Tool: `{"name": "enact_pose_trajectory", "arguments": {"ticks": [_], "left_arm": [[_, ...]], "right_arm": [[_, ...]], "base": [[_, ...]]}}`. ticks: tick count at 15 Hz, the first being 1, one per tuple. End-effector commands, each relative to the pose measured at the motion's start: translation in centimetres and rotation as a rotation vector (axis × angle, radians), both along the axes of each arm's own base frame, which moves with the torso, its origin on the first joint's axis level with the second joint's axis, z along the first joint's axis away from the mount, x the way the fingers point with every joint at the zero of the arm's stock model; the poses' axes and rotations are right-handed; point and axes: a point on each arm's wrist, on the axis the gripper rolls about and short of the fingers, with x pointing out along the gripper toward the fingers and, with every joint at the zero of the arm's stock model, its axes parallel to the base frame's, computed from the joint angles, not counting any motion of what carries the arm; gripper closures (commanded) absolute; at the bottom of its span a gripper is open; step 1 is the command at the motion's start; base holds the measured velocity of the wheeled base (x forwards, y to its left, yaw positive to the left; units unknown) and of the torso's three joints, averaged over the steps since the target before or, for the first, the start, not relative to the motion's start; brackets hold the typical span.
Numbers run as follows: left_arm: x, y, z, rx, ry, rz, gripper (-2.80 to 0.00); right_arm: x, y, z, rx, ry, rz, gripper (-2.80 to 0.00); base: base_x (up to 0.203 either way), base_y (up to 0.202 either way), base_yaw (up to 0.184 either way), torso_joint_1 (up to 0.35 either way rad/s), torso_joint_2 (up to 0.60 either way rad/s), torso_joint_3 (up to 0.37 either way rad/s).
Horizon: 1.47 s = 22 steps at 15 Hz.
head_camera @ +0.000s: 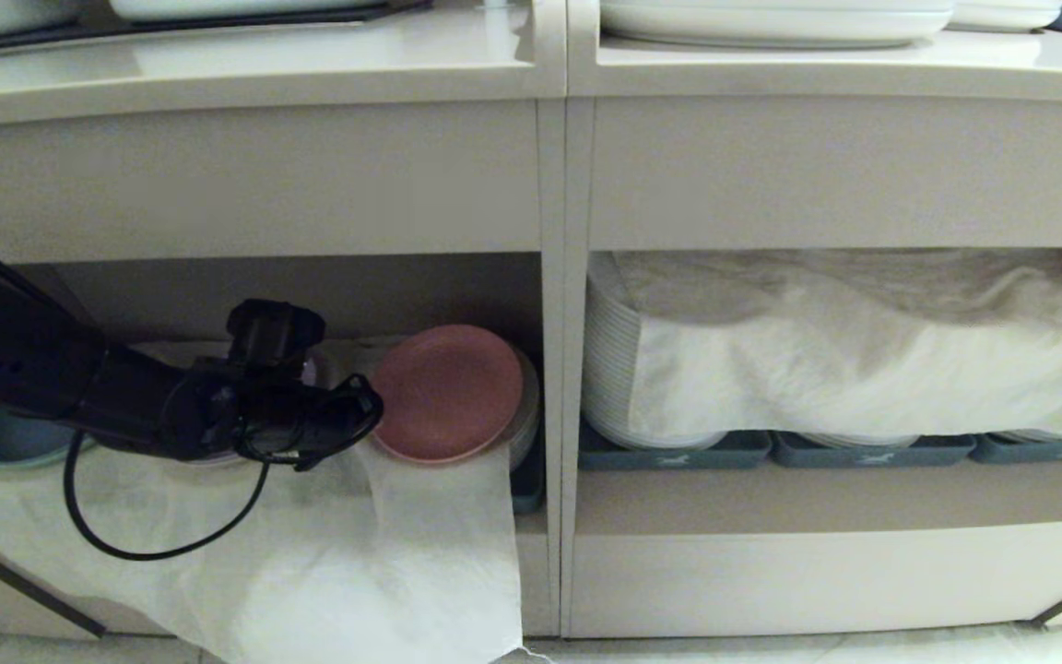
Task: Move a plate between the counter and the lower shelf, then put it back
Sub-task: Put the plate in the cupboard
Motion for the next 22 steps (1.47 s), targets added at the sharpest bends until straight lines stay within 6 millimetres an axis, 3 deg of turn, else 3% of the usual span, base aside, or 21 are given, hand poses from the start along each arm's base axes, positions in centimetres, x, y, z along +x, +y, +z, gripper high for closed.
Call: {"name": "enact_pose_trajectory", "arguments": {"ticks": [1, 22], "left_arm": [[0.07, 0.03, 0.0, -0.003, -0.002, 0.003, 0.0], [0.57, 0.03, 0.2, -0.006, 0.045, 0.002, 0.0]], "right_arm": [[0.0, 0.0, 0.0, 0.001, 0.0, 0.0, 0.0], [0.0, 0.0, 0.0, 0.001, 0.0, 0.0, 0.0]], "base": [[0.0, 0.0, 0.0, 0.0, 0.0, 0.0], [0.0, 0.0, 0.0, 0.0, 0.0, 0.0]]}}
